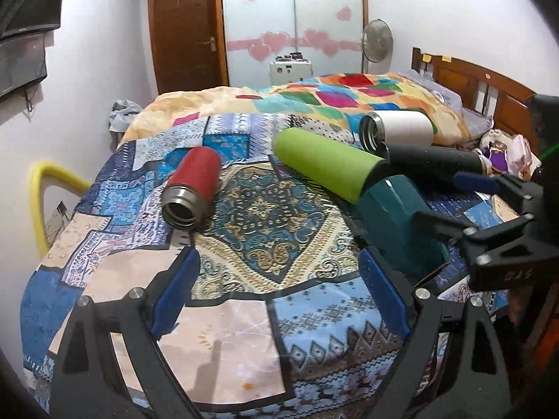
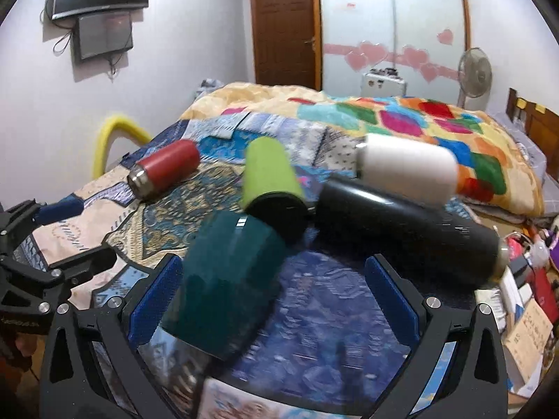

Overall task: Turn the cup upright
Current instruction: 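Bring the mug toward the right tool and grasp it with the right tool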

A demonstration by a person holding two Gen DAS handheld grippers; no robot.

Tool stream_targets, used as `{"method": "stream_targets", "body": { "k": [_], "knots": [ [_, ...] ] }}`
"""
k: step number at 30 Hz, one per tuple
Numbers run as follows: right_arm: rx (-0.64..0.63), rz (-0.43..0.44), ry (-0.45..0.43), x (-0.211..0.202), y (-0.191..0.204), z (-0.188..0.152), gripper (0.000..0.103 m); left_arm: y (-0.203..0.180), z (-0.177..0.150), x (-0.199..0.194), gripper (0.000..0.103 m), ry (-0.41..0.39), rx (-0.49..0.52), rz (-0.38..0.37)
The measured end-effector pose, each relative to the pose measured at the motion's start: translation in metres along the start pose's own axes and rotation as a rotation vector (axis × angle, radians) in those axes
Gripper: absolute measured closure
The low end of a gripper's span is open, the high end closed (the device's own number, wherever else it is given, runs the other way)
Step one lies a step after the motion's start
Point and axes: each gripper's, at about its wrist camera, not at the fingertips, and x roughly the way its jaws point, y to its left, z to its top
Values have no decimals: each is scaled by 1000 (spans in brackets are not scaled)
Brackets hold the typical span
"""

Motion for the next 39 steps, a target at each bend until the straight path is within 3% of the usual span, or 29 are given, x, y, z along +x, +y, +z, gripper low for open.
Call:
{"method": "stream_targets", "body": {
  "k": [9,17,23,31,39],
  "knots": [
    [80,75,113,36,8,-1,2,14,-14,1,10,10,-35,-40],
    [71,68,160,43,14,-3,29,19,-19,1,10,-1,-42,-35],
    [80,81,148,35,12,-2,29,20,-15,-4,10,-15,-52,-31],
    [59,108,52,5,16,8,32,16,-7,-12,10,-44,-58,-30],
    [40,101,30,8,17,10,32,10,-4,-12,10,-53,-44,-26]
  ]
}}
